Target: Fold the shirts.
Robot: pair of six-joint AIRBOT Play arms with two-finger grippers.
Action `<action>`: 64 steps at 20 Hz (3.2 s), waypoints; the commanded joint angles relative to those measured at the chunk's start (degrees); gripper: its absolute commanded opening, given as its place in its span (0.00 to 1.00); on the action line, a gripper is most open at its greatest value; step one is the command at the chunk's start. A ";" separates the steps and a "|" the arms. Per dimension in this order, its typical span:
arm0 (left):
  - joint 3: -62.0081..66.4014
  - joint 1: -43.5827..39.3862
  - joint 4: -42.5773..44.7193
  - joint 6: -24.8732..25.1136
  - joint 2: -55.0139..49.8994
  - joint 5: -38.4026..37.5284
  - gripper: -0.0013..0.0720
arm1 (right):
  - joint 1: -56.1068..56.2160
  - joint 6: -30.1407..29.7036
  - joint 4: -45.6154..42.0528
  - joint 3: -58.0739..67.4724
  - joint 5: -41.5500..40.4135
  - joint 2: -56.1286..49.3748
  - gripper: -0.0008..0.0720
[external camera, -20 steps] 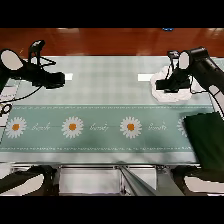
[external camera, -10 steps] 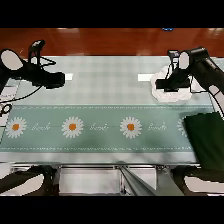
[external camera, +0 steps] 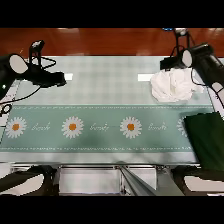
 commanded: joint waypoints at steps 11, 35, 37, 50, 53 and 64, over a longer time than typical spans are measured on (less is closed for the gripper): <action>-11.08 -2.49 -0.15 -2.36 5.92 6.36 0.71 | -17.75 -0.35 7.15 9.05 15.98 -19.87 0.58; -21.49 -3.30 -6.14 -3.39 33.88 1.27 0.71 | 4.72 -12.09 22.34 37.77 4.55 13.42 0.04; -27.65 -7.32 -9.20 -3.45 33.86 6.10 0.71 | 11.72 -12.07 20.81 37.77 1.42 14.51 0.04; -35.71 1.22 -8.48 -2.75 39.69 8.02 0.71 | 33.35 -6.10 14.12 25.57 22.56 14.36 0.04; -35.87 4.04 -8.48 -0.02 40.98 2.54 0.71 | 32.87 -5.77 13.49 7.34 27.30 14.34 0.04; -31.43 10.99 -11.08 1.44 35.71 -1.09 0.71 | 9.16 0.52 10.05 -20.48 27.43 15.78 0.58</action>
